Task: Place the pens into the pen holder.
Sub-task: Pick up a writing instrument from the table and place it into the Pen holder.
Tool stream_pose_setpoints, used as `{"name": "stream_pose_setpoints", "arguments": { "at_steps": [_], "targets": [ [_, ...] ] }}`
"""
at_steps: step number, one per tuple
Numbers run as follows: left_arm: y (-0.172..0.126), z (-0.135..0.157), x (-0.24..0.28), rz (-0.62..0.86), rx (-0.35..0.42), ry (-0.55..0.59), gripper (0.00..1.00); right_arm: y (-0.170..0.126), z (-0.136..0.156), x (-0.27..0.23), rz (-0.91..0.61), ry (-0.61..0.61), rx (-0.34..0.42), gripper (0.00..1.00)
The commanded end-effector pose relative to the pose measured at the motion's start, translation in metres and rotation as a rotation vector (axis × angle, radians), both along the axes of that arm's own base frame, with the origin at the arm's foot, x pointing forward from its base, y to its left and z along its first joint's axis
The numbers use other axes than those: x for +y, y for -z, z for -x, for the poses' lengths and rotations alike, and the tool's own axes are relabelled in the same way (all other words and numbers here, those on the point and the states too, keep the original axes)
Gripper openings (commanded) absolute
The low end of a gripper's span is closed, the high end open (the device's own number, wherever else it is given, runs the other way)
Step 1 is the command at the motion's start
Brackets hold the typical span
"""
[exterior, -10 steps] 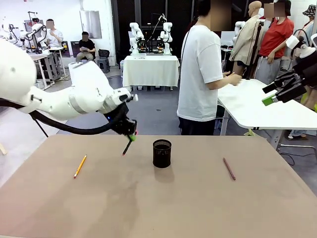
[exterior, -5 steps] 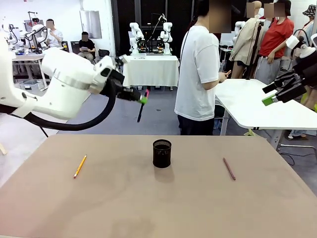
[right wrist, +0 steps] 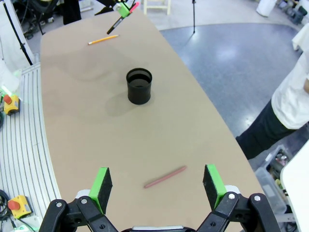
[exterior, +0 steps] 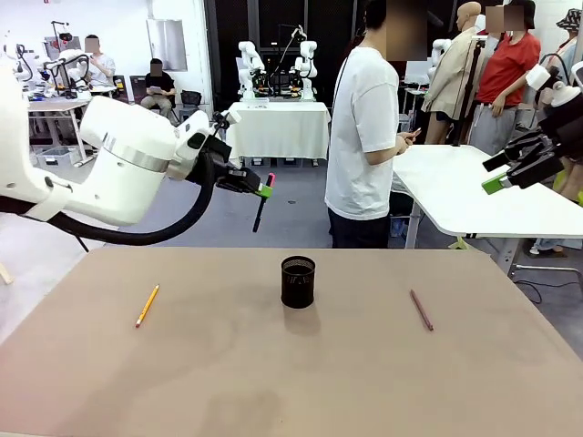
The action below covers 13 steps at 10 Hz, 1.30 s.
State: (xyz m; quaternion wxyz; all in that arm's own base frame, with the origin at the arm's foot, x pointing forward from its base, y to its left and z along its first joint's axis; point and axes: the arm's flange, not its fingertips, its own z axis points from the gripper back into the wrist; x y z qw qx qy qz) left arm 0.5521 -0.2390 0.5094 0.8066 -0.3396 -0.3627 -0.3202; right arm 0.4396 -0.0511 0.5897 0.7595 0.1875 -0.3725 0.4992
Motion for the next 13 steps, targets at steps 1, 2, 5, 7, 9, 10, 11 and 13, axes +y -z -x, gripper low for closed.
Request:
{"name": "stream_pose_setpoints", "arguments": {
  "at_steps": [1,2,5,7,9,10,11,13],
  "targets": [
    [0.011,-0.004,-0.008,0.116,-0.02,0.094,0.0,-0.001,0.0,0.001,-0.013,-0.006,-0.011,1.0],
    [0.025,-0.011,-0.02,0.128,-0.06,0.117,0.0,-0.001,0.0,0.001,-0.013,-0.006,-0.011,1.0],
    [0.07,-0.022,-0.053,0.175,-0.18,0.185,0.0,-0.001,0.0,0.001,-0.013,-0.006,-0.011,1.0],
    [0.098,-0.032,-0.06,0.227,-0.23,0.224,0.0,-0.001,0.0,0.001,-0.013,-0.006,-0.011,1.0],
    [0.121,-0.04,-0.063,0.196,-0.264,0.226,0.0,-0.001,0.0,0.001,-0.013,-0.006,-0.011,1.0],
    [0.127,-0.041,-0.063,0.178,-0.284,0.226,0.0,-0.001,0.0,0.001,-0.013,-0.006,-0.011,1.0],
    [0.132,-0.042,-0.062,0.177,-0.275,0.226,0.0,-0.001,0.0,0.001,-0.013,-0.006,-0.011,1.0],
    [0.143,-0.047,-0.058,0.194,-0.251,0.226,0.13,-0.001,0.0,0.001,-0.013,-0.006,-0.011,1.0]
  ]
}}
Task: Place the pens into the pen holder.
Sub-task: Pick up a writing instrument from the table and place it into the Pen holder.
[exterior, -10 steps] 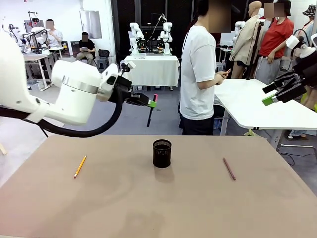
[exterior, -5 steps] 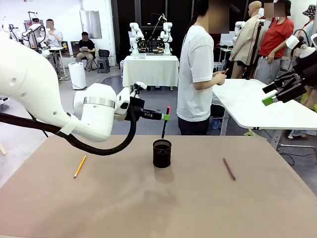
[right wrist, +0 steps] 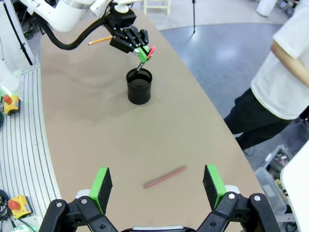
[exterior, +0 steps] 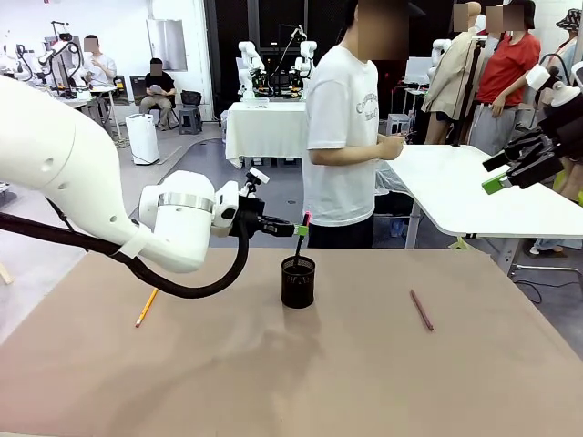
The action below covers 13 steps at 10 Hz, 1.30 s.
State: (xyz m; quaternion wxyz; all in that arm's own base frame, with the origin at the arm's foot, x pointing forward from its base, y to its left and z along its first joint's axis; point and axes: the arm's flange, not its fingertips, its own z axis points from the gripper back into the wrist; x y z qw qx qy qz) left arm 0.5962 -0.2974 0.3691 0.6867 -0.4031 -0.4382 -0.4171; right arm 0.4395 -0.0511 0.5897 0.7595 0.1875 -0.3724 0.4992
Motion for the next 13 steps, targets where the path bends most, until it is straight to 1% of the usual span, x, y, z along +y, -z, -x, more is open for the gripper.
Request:
{"name": "stream_pose_setpoints", "arguments": {
  "at_steps": [1,3,4,5,6,7,9,10,11,13],
  "targets": [
    [0.003,-0.003,-0.001,0.044,-0.006,0.005,0.32,-0.001,0.0,0.001,-0.013,-0.006,-0.011,1.0],
    [-0.004,0.0,0.005,0.065,0.009,-0.005,0.72,-0.001,0.0,0.001,-0.013,-0.006,-0.011,1.0],
    [-0.006,0.0,0.01,0.064,0.003,-0.01,0.92,-0.001,0.0,0.001,-0.013,-0.006,-0.011,1.0],
    [-0.006,0.001,0.012,0.07,0.011,-0.02,1.0,-0.001,0.0,0.001,-0.013,-0.006,-0.011,1.0],
    [-0.01,0.004,0.016,0.06,0.021,-0.044,1.0,-0.001,0.0,0.001,-0.013,-0.006,-0.011,1.0],
    [-0.021,0.007,0.024,0.01,0.01,-0.071,1.0,-0.001,0.0,0.001,-0.013,-0.006,-0.011,1.0],
    [-0.049,0.016,0.049,-0.084,0.042,-0.083,1.0,-0.001,0.0,0.001,-0.013,-0.006,-0.011,1.0],
    [-0.063,0.026,0.062,-0.118,0.068,-0.111,1.0,-0.001,0.0,0.001,-0.013,-0.006,-0.011,1.0],
    [-0.074,0.038,0.071,-0.137,0.099,-0.106,1.0,-0.001,0.0,0.001,-0.013,-0.006,-0.011,1.0],
    [-0.095,0.042,0.088,-0.207,0.096,-0.116,1.0,-0.001,0.0,0.001,-0.013,-0.006,-0.011,1.0]
  ]
}}
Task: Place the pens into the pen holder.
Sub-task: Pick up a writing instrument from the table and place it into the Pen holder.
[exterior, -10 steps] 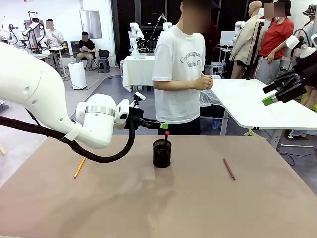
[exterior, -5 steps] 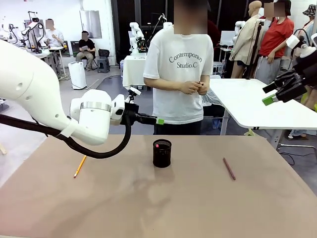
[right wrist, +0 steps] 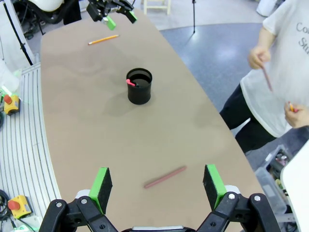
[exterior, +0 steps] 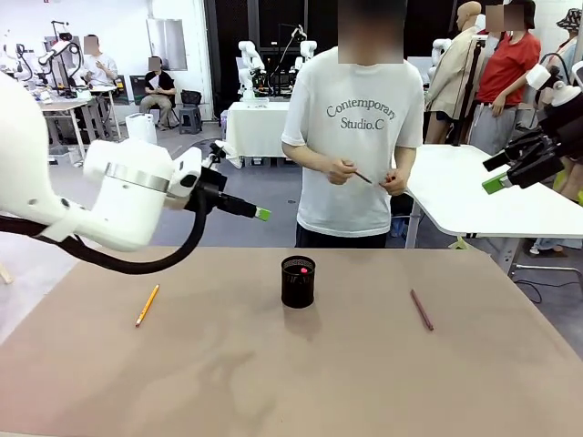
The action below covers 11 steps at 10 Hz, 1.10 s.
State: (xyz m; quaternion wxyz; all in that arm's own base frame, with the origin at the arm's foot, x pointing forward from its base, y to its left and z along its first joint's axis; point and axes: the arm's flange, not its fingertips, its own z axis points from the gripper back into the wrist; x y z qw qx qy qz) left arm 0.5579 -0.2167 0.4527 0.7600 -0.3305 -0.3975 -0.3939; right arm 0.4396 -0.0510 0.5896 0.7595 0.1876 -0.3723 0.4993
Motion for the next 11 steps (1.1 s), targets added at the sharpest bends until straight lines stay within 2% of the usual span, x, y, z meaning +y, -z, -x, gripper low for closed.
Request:
{"name": "stream_pose_setpoints", "arguments": {
  "at_steps": [1,4,5,6,7,8,10,11],
  "targets": [
    [-0.022,0.015,0.017,-0.056,0.015,-0.008,1.0,-0.001,0.0,0.001,-0.013,-0.006,-0.012,1.0],
    [-0.032,0.023,0.03,-0.067,0.055,0.034,1.0,-0.001,0.0,0.001,-0.013,-0.006,-0.012,1.0],
    [-0.045,0.024,0.047,-0.073,0.073,0.033,1.0,-0.001,0.0,0.001,-0.013,-0.006,-0.012,1.0],
    [-0.057,0.035,0.062,-0.11,0.11,0.005,1.0,-0.001,0.0,0.001,-0.013,-0.006,-0.012,1.0],
    [-0.069,0.048,0.075,-0.141,0.112,-0.009,1.0,-0.001,0.0,0.001,-0.013,-0.006,-0.012,1.0],
    [-0.085,0.054,0.092,-0.162,0.137,0.005,1.0,-0.001,0.0,0.001,-0.013,-0.006,-0.012,1.0],
    [-0.112,0.063,0.127,-0.253,0.163,-0.072,1.0,-0.001,0.0,0.001,-0.013,-0.006,-0.012,1.0],
    [-0.128,0.072,0.138,-0.279,0.134,-0.103,1.0,-0.001,0.0,0.001,-0.013,-0.006,-0.012,1.0]
  ]
}}
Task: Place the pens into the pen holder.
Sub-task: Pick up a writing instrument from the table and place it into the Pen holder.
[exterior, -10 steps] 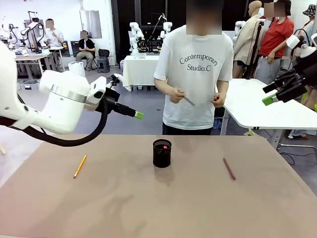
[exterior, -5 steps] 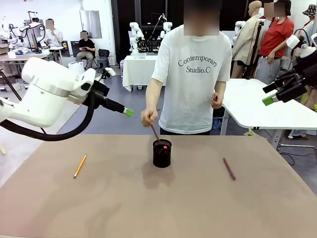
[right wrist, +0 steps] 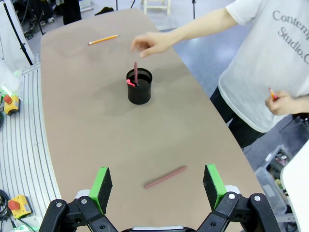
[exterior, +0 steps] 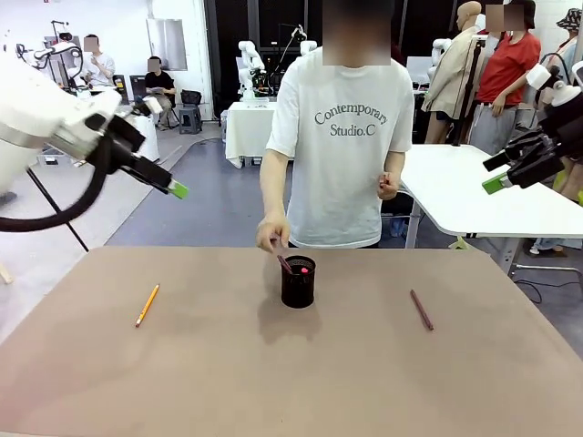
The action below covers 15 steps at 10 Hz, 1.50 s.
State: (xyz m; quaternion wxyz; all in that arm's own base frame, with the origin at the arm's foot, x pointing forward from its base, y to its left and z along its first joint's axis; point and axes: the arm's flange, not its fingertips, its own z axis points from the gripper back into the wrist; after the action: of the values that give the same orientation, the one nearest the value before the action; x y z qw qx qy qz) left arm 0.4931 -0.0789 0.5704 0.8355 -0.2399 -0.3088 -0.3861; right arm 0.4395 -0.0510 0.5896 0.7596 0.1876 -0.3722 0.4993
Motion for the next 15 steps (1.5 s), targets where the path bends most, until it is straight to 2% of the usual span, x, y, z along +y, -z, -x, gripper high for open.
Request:
{"name": "stream_pose_setpoints", "arguments": {
  "at_steps": [1,2,3,5,6,8,9,15],
  "targets": [
    [-0.022,0.017,0.006,-0.033,-0.002,-0.014,1.0,-0.001,0.0,0.001,-0.013,-0.006,-0.012,1.0],
    [-0.031,0.021,0.014,-0.111,-0.03,0.002,1.0,-0.001,0.0,0.001,-0.013,-0.006,-0.012,1.0],
    [-0.043,0.025,0.022,-0.148,-0.07,0.07,1.0,-0.001,0.0,0.001,-0.013,-0.006,-0.012,1.0],
    [-0.05,0.024,0.034,-0.15,-0.125,0.106,1.0,-0.001,0.0,0.001,-0.013,-0.006,-0.012,1.0],
    [-0.044,0.023,0.035,-0.133,-0.114,0.13,1.0,-0.001,0.0,0.001,-0.013,-0.006,-0.012,1.0],
    [-0.032,0.012,0.037,-0.066,-0.145,0.162,1.0,-0.001,0.0,0.001,-0.013,-0.006,-0.012,1.0],
    [-0.045,0.024,0.032,-0.152,-0.123,0.109,1.0,-0.001,0.0,0.001,-0.013,-0.006,-0.012,1.0],
    [-0.045,0.024,0.032,-0.152,-0.123,0.109,1.0,-0.001,0.0,0.001,-0.013,-0.006,-0.012,1.0]
  ]
}}
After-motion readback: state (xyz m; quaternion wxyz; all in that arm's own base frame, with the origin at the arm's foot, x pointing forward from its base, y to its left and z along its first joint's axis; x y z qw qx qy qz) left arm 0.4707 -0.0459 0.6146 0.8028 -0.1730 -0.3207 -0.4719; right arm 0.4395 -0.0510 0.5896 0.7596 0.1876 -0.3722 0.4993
